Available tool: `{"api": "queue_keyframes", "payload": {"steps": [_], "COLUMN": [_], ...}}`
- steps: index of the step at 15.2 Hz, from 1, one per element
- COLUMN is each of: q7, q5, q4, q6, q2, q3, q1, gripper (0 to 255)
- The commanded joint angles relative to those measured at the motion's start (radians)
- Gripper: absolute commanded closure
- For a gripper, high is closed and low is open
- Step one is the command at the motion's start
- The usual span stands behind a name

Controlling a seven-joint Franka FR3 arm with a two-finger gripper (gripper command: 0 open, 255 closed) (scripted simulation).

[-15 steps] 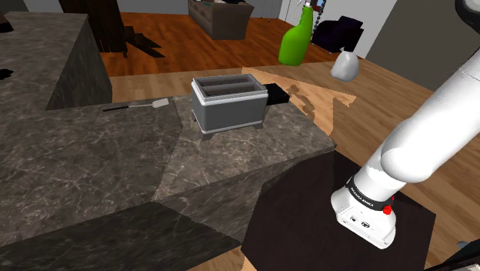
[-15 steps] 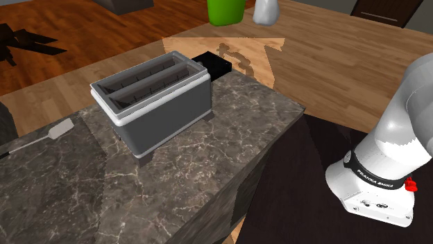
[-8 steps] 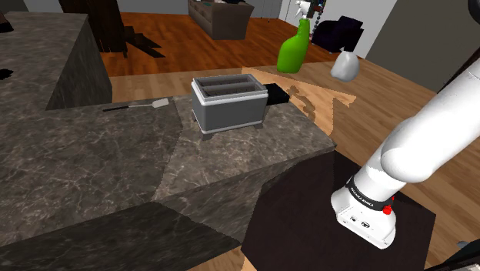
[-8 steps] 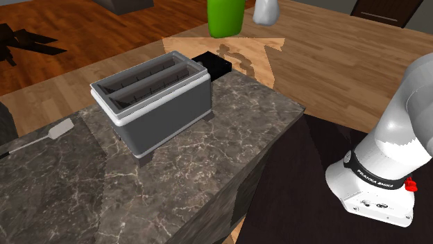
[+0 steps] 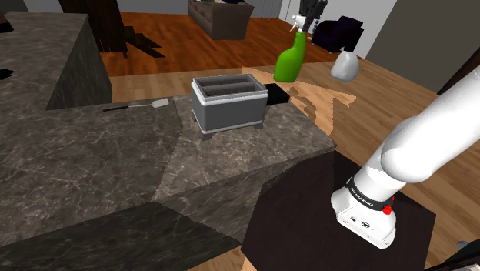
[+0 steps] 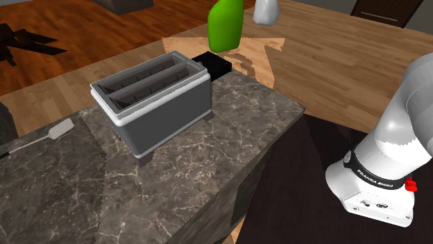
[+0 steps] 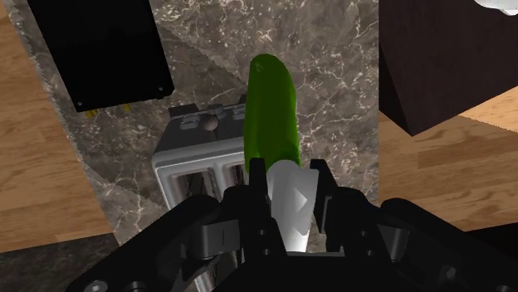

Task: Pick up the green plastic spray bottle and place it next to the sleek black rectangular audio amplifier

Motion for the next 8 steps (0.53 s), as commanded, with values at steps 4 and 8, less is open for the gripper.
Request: {"api": "queue_keyframes", "payload": {"steps": [4, 8], "q7": [-0.001, -0.003], "q5": [-0.004, -0.007], "q4": [-0.091, -0.157], "q6": [0.073, 0.128], "q2": [-0.019, -0.031], "q3": [0.002, 0.002], "q1": [-0.001, -0.001], "gripper": [255, 255]}}
